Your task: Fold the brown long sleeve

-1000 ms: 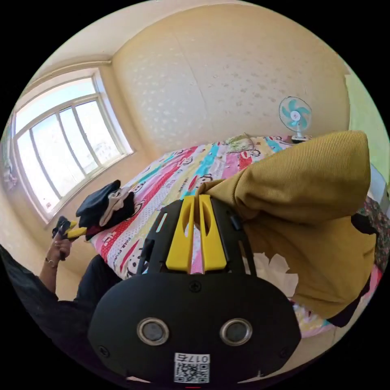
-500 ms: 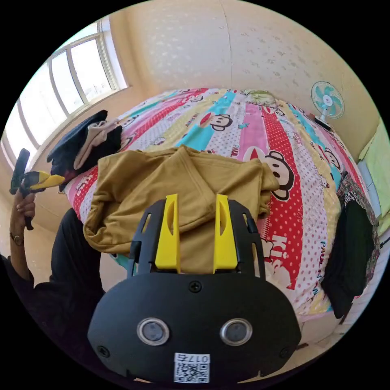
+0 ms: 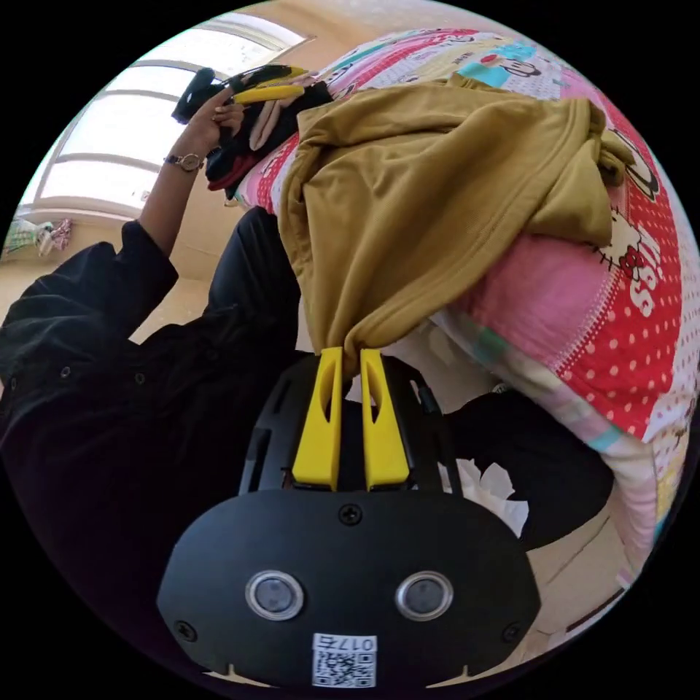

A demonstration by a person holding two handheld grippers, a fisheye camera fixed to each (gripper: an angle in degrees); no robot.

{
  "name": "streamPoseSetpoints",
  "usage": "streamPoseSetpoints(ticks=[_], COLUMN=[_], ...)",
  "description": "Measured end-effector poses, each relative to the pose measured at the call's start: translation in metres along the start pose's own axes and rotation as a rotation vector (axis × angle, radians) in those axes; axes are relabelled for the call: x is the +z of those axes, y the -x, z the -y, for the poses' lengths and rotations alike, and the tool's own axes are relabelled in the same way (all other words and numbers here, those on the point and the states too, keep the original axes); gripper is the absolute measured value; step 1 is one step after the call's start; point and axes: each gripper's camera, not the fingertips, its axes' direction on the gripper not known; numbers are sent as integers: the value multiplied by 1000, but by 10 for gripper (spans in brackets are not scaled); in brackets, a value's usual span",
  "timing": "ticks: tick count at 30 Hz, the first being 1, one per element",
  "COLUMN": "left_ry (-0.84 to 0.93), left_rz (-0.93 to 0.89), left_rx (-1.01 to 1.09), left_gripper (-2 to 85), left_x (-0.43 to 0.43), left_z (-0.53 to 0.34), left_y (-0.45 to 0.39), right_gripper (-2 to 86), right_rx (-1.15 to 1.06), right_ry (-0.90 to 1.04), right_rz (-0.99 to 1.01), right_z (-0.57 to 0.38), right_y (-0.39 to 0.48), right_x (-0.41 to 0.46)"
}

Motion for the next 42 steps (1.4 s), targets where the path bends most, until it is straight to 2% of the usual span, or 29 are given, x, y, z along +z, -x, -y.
streamPoseSetpoints(ticks=[3,5,8,10,12,13,15,16,18,19,22,24,27,29,31,36,38,42], left_ry=[153,277,220,244,251,219,-6,-55,-210,-229,-292,-321,-373,-318,-240,-178,-143,-44], left_rz=[151,114,93,2,-314,-417,-847,-897,-1004,-1030,-1203,-1433,-1712,-1828,-1978,-2259,-2306,-2202], left_rx=[-120,-157,-172,-185,-140,-125,-67,-49,124,177,492,851,1147,1090,1014,971,976,1027], left_gripper=[153,148,106,51,44,43,39,39,37,36,35,33,32,31,29,29,29,29], left_x=[46,77,68,57,42,34,-18,-34,-101,-117,-194,-257,-315,-322,-319,-341,-349,-366], left_z=[17,10,-25,-49,-81,-90,-117,-121,-127,-127,-129,-154,-196,-198,-199,-252,-272,-311], left_y=[64,98,131,149,169,174,196,201,201,198,155,109,89,93,98,119,119,103], right_gripper=[55,55,54,53,52,50,44,37,23,18,11,11,15,24,34,84,102,128], right_rx=[85,97,80,66,52,44,22,-7,-51,-56,-221,-333,-442,-461,-439,-391,-400,-417], right_ry=[-113,-160,-198,-225,-253,-268,-305,-350,-454,-514,-497,-562,-718,-850,-904,-942,-895,-848], right_rz=[144,171,104,64,40,34,32,35,58,108,303,311,331,369,395,373,394,477], right_z=[-25,-35,-39,-39,-39,-39,-40,-43,-48,-50,-47,-59,-89,-111,-119,-114,-97,-70], right_y=[-23,-31,-29,-27,-26,-26,-23,-18,-12,-11,14,39,59,54,44,40,48,55], right_x=[-21,-47,-77,-92,-106,-115,-129,-140,-153,-156,-150,-156,-186,-212,-227,-241,-231,-207])
